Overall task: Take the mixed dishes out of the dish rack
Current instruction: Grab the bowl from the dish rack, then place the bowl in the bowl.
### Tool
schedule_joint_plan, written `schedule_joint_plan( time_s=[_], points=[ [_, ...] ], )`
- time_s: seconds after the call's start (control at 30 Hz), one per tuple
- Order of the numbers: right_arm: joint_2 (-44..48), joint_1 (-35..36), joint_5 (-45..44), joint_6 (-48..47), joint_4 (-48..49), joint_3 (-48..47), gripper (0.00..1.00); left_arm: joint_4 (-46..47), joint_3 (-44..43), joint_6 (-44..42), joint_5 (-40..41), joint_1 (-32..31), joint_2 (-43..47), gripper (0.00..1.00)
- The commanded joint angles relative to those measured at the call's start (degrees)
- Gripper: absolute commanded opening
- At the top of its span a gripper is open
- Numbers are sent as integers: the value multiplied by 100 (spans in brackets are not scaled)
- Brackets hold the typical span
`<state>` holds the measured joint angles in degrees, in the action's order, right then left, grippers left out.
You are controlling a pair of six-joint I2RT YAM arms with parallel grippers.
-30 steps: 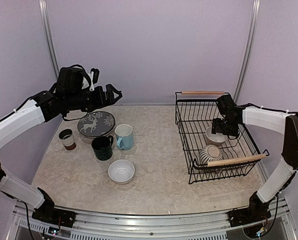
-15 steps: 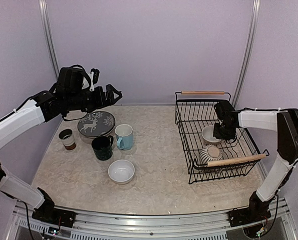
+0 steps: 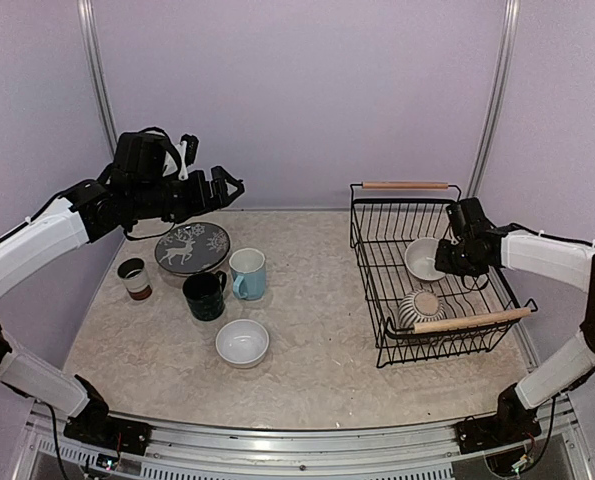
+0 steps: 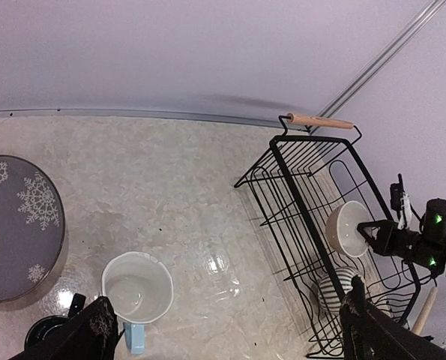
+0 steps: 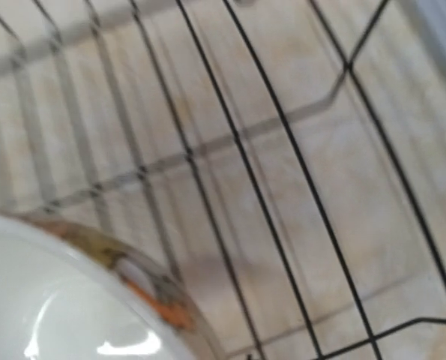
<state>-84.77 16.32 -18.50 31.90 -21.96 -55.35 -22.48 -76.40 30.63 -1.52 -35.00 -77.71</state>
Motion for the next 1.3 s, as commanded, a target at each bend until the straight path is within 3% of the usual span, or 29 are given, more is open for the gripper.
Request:
schedule_joint_plan(
  time_s=[0.0,0.23,0.4,0.6,0.87,1.03,1.27],
  points=[
    [1171,-34,528,-102,1168,302,0,-81,-155,8,-82,-35,-59,99],
    [2226,37,2309,-369,2374,680,0,-90,-172,13,-82,-33,-96,99],
    [2140,859,2761,-800,2657,291,0,-68,-134,-16,-3,-42,-61,99],
    [1024,2182,2560,-1593,2077,-699,0,-73,-122,-35,127,-7,-12,99],
    [-1154,3628,1918,-2112,692,-2510,0,-46,-50,-43,428,103,115,99],
    [-2403,4223,1841,-2259,-122,-3750,0,39,29,-21,459,190,305,99],
    [-3246,4523,2196,-2363,-712,-4442,0,58,38,29,363,253,332,99]
  ],
)
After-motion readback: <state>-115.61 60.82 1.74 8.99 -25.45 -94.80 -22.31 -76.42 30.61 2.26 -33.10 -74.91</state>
